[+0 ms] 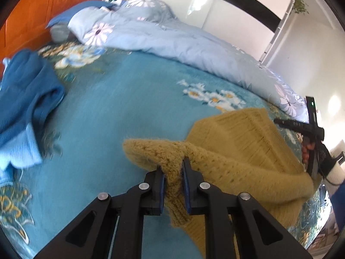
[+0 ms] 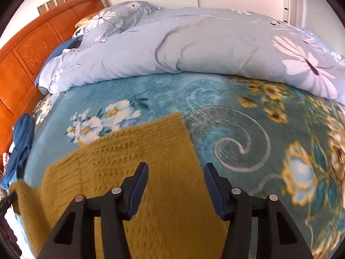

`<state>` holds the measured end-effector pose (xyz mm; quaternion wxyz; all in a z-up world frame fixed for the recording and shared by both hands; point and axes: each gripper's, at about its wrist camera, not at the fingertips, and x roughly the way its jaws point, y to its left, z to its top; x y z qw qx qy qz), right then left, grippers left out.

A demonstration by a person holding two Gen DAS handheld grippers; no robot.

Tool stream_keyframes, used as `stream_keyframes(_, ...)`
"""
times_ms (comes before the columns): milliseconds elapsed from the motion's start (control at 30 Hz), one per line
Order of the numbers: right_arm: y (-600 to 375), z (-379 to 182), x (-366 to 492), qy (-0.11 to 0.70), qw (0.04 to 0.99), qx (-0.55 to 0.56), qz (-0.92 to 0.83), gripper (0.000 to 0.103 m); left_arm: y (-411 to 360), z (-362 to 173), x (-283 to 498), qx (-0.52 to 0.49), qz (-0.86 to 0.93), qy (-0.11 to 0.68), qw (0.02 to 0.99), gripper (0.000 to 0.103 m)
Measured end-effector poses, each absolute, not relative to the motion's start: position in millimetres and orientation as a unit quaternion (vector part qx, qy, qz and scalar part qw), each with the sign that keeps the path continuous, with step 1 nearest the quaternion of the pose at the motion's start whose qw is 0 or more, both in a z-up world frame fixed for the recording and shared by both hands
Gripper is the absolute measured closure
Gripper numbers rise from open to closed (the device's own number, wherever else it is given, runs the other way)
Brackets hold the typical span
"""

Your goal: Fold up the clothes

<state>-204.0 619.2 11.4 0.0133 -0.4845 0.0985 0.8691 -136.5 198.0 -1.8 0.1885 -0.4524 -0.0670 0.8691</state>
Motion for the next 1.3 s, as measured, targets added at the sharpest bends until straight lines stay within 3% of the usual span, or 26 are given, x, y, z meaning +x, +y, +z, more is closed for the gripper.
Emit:
stream_keyframes(233, 618.4, -9.4, -219.1, 0.107, 0.008, -0.497, 0.861, 0.044, 197.6, -16.3, -133.8, -0.469, 0.862, -0.067, 0.18, 0.088)
stream_keyframes(333, 618.0, -11.7, -216.2, 0.114, 0.009, -0.489, 0.865, 0.05, 198.4, -17.0, -135.5, -0.469, 0.862, -0.066, 0.179, 0.088)
stream_keyframes(400, 620.4, -11.6, -213.9, 0.125, 0.003, -0.487, 0.865, 0.072, 198.5, -16.9, -136.1, -0.468, 0.863, -0.065, 0.179, 0.088)
stream_keyframes(500, 624.7, -10.7, -209.9, 0.153, -0.013, -0.483, 0.862, 0.085, 197.9, -18.5, -136.3, -0.469, 0.862, -0.068, 0.178, 0.088)
stream_keyframes(700, 637.0, 9.1, -193.6, 0.164, 0.011, -0.447, 0.879, 0.088, 202.3, -15.0, -141.7, -0.462, 0.867, -0.057, 0.178, 0.088)
stream_keyframes(1000, 715.7, 63.2, -151.6, 0.141, 0.153, -0.375, 0.903, 0.091, 253.7, 4.2, -188.3, -0.427, 0.876, -0.007, 0.223, 0.088)
stream_keyframes(1300, 756.0, 59.0, -134.3, 0.179, 0.186, -0.39, 0.884, 0.093, 296.9, -16.3, -242.4, -0.465, 0.858, -0.003, 0.216, 0.088)
